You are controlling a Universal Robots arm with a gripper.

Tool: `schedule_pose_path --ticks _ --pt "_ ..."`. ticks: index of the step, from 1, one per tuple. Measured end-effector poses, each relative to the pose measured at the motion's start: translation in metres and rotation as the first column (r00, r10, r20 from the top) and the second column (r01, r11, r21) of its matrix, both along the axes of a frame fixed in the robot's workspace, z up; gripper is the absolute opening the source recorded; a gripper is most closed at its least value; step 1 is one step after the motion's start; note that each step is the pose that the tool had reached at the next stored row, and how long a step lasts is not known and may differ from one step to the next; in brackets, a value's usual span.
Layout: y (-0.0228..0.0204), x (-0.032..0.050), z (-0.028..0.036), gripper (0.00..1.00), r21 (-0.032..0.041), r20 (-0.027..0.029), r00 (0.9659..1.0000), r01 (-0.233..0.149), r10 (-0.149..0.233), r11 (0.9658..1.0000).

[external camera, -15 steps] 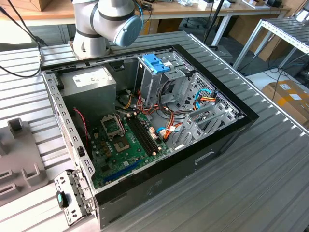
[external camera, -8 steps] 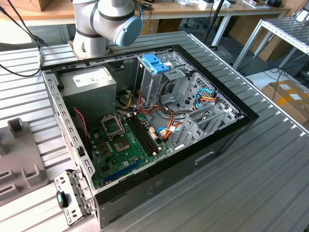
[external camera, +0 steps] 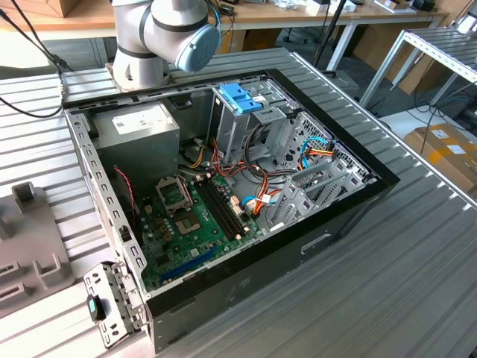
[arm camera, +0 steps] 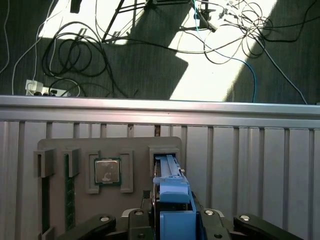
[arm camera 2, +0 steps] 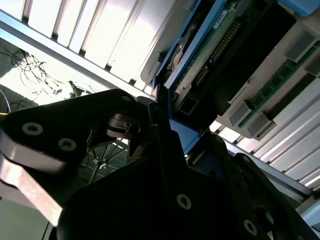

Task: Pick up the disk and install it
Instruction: 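Pick up the disk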

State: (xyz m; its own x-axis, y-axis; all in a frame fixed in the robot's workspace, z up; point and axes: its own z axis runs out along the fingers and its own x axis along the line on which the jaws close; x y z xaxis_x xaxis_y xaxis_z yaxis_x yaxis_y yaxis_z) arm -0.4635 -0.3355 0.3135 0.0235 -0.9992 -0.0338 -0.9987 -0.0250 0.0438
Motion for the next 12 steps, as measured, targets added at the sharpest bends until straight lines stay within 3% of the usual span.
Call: schedule_pose_path --ticks 12 --pt "0.0002 0.0001 0.0057 0.37 0.0024 0.0000 1.0000 0.000 0.000 1.0000"
